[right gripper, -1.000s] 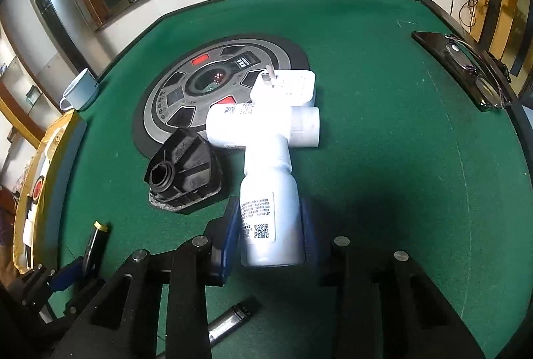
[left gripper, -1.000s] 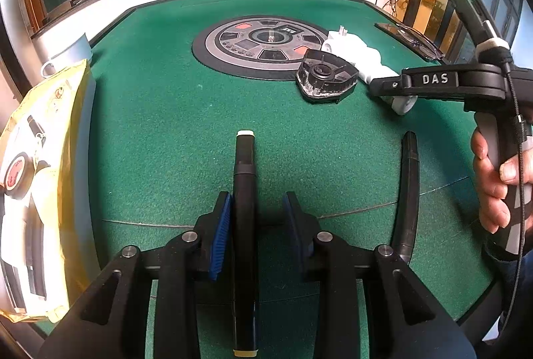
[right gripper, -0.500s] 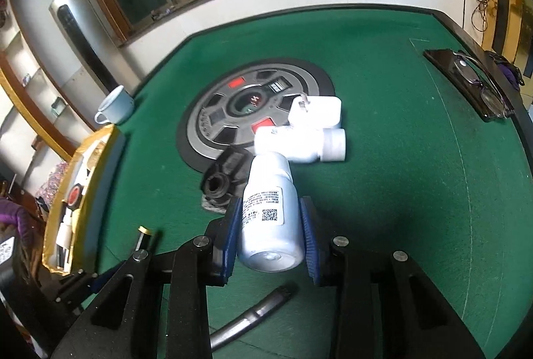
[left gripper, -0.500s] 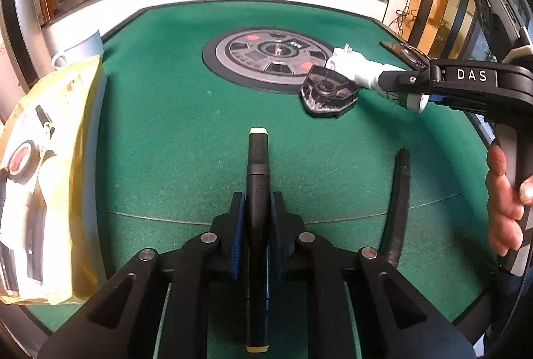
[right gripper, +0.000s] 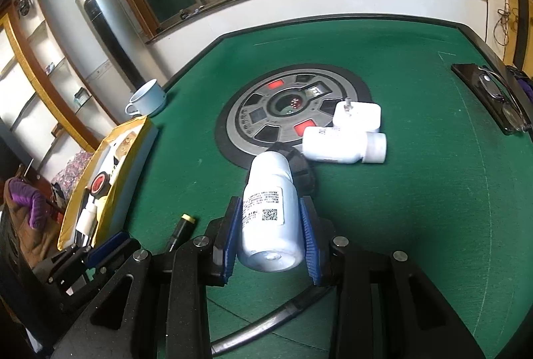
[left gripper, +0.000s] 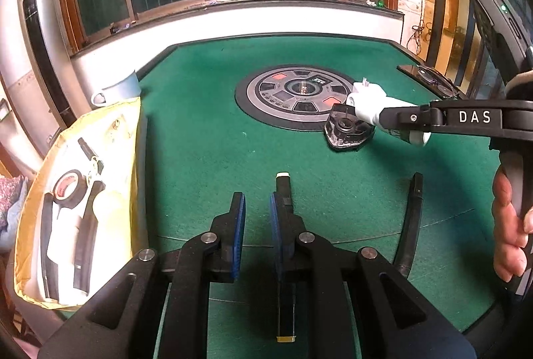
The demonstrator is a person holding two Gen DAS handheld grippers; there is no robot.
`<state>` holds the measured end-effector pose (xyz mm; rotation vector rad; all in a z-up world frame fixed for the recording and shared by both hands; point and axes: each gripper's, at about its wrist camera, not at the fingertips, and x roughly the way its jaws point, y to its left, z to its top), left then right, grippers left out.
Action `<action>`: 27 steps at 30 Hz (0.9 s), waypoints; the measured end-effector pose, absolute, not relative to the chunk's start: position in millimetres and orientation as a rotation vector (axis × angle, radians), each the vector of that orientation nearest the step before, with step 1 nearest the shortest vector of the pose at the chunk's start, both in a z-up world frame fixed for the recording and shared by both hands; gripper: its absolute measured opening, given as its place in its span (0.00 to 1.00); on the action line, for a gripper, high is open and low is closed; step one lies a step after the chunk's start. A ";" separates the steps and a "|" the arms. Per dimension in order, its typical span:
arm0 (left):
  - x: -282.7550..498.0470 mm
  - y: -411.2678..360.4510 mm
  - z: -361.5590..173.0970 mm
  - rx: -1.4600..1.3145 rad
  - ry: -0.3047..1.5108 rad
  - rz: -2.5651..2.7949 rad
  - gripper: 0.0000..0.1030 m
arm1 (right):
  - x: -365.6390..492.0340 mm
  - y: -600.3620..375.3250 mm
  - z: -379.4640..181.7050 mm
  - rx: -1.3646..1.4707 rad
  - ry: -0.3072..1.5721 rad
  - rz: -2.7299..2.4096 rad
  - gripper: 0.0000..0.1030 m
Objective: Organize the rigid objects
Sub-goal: 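Lift the black marker with the left tool while the right tool lifts the white bottle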
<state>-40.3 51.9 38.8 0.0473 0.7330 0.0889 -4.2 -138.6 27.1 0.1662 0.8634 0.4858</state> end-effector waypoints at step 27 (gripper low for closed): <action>-60.4 70.7 70.5 -0.042 0.642 0.087 0.12 | -28.5 -112.5 32.4 0.144 0.822 0.571 0.30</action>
